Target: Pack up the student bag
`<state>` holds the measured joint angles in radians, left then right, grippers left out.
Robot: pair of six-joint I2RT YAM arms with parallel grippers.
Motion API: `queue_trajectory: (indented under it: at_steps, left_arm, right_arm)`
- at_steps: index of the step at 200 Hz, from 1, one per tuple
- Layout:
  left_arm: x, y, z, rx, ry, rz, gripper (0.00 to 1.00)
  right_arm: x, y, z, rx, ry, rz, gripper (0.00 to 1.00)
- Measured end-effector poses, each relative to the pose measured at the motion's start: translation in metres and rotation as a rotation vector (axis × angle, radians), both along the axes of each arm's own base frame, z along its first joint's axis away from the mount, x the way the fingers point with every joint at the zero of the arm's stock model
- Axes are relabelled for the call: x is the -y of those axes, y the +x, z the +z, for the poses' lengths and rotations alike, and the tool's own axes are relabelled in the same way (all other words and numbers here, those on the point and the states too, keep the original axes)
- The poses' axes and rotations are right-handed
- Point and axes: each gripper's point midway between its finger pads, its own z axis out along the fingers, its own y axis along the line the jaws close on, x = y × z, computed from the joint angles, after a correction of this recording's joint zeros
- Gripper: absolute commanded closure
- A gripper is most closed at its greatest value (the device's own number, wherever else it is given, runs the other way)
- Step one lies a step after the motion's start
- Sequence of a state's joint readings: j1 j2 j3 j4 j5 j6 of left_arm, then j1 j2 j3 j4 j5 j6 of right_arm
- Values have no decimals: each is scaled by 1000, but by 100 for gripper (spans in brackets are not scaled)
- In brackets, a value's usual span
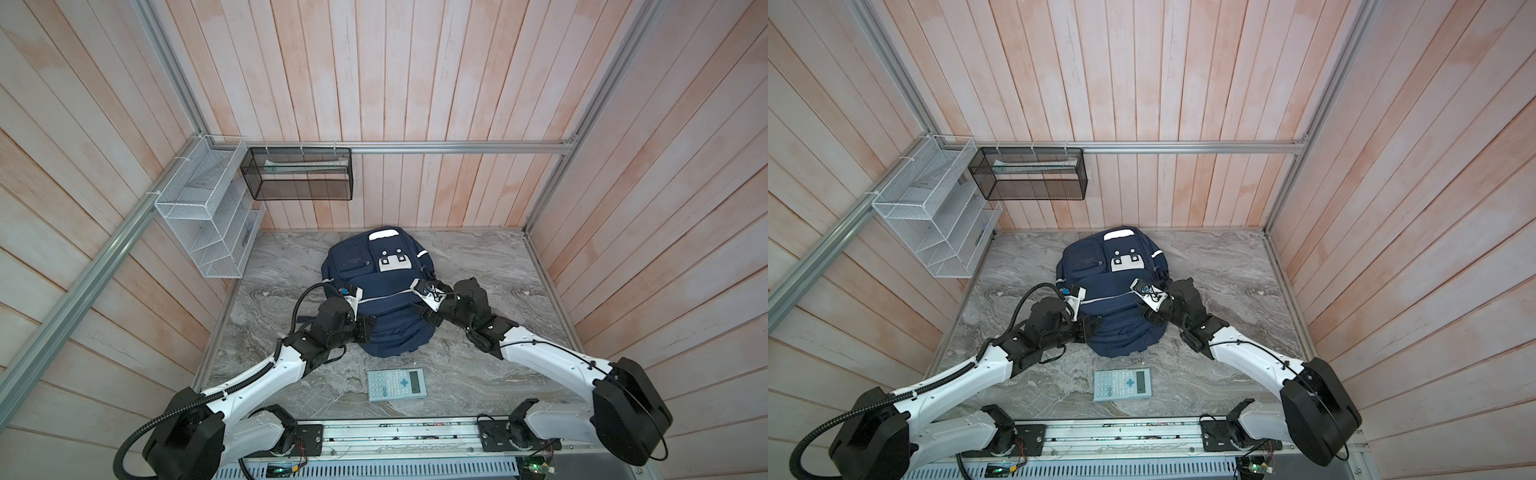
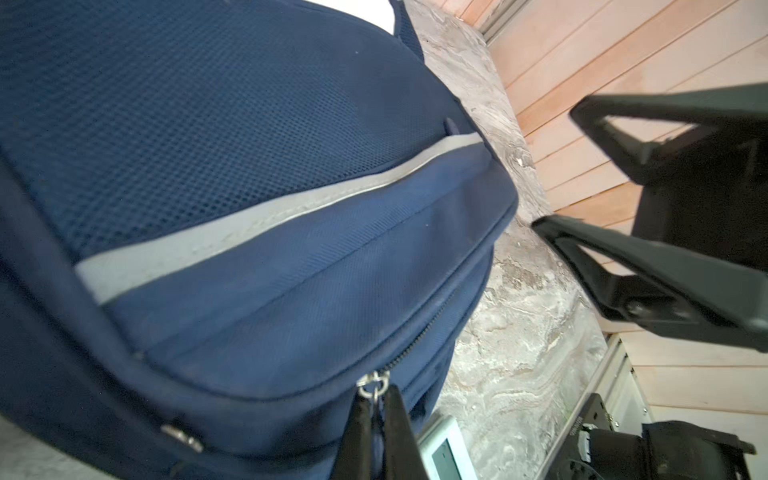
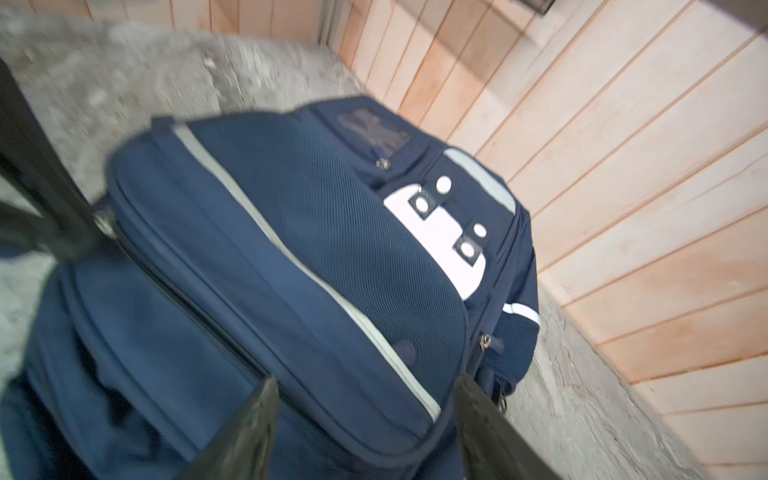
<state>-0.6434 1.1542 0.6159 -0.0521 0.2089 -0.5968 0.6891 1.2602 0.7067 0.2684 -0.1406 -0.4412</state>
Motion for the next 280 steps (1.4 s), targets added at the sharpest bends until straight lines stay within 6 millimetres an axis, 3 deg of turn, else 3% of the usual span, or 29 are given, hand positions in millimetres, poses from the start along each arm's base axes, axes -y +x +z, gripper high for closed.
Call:
queue_trajectory:
  at_steps: [22, 70, 82, 103, 112, 141, 169, 200, 252, 265, 280]
  left_arm:
    - [8, -2, 3, -3, -4, -16, 100]
    - [8, -3, 2, -8, 3, -15, 100]
    - [8, -4, 1, -13, 6, -17, 100]
    - [4, -5, -2, -26, 17, -11, 100]
    - [-1, -2, -2, -24, 22, 2, 100]
    - [-28, 8, 2, -34, 28, 68, 100]
    - [-69, 25, 5, -39, 41, 176, 100]
    - [-87, 43, 7, -18, 33, 203, 100]
    - [-72, 46, 1, 30, -32, 117, 100]
    - [-71, 41, -1, 50, -43, 111, 100]
    - [-70, 34, 4, 78, -55, 102, 100]
  right_arm:
    - [-28, -23, 1, 16, -15, 98, 34]
    - [-67, -38, -51, -39, -148, 221, 45]
    - [-76, -36, -57, -31, -175, 220, 56]
    - [-90, -32, -61, -44, -200, 227, 91]
    - [-94, -33, -62, -67, -198, 233, 100]
    - [-98, -32, -65, -79, -206, 244, 100]
    - [-92, -33, -64, -59, -192, 261, 100]
    - [-77, -38, -56, -21, -164, 285, 100]
    - [-55, -17, -51, -15, -139, 233, 100]
    - [-50, -14, -51, -24, -133, 225, 93]
    - [-47, -11, -51, -32, -117, 228, 92]
